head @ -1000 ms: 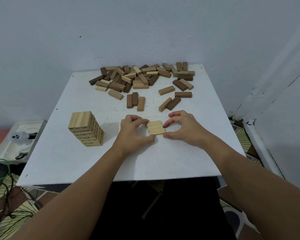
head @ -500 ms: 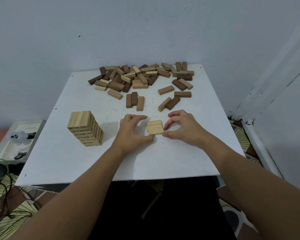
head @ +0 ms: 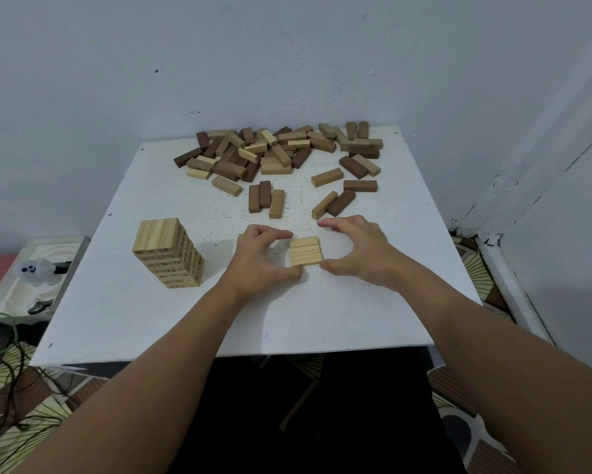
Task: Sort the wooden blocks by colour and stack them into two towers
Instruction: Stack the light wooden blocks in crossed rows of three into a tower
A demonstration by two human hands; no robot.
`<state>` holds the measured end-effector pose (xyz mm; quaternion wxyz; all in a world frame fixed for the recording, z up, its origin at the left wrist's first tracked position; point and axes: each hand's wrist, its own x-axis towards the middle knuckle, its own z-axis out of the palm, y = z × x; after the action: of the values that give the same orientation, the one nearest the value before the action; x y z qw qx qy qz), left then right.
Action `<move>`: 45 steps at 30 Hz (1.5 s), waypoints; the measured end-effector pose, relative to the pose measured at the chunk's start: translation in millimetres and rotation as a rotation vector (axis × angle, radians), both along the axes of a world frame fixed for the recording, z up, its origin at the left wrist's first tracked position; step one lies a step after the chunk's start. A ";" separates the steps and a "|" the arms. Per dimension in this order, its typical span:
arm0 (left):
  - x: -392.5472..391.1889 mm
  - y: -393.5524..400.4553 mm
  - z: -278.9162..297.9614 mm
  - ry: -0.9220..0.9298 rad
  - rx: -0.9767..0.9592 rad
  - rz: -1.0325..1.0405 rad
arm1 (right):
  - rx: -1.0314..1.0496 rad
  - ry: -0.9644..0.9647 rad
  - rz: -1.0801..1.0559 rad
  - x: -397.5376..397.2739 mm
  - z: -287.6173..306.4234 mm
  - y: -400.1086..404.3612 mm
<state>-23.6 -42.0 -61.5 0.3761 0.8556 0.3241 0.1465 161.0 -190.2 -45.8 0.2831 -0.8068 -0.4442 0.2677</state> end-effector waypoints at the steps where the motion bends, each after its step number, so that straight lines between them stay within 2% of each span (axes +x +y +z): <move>1: 0.0 1.2 0.3 0.007 -0.006 -0.003 | -0.020 -0.006 0.007 0.2 0.7 1.4; 5: 0.4 2.5 1.4 0.016 -0.020 -0.013 | -0.071 -0.013 0.042 1.4 3.6 3.6; 15: 2.1 0.2 7.7 0.031 -0.024 -0.009 | -0.051 -0.076 0.057 -0.5 1.8 5.7; 21: 6.0 -5.9 24.6 0.033 0.027 -0.068 | 0.057 -0.014 0.051 -1.6 8.1 -4.3; 24: 7.1 -10.0 45.5 0.014 0.110 -0.104 | 0.145 0.046 0.052 0.6 24.2 -9.8; 29: 2.0 -1.7 103.9 -0.073 0.362 -0.167 | 0.319 0.040 0.033 -6.1 66.2 -3.3; 32: -13.9 11.9 137.0 -0.046 0.445 -0.160 | 0.393 0.044 0.043 -23.3 86.6 11.9; 36: -51.3 33.1 166.6 -0.013 0.403 -0.139 | 0.412 0.004 0.069 -52.2 103.2 36.8; 45: -134.2 88.3 171.8 0.108 0.329 -0.099 | 0.360 -0.022 0.201 -119.8 110.6 95.3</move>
<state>-157.7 46.3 110.3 0.2197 0.9271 0.2731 0.1327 41.3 -94.9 64.8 0.3897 -0.6977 -0.5661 0.2023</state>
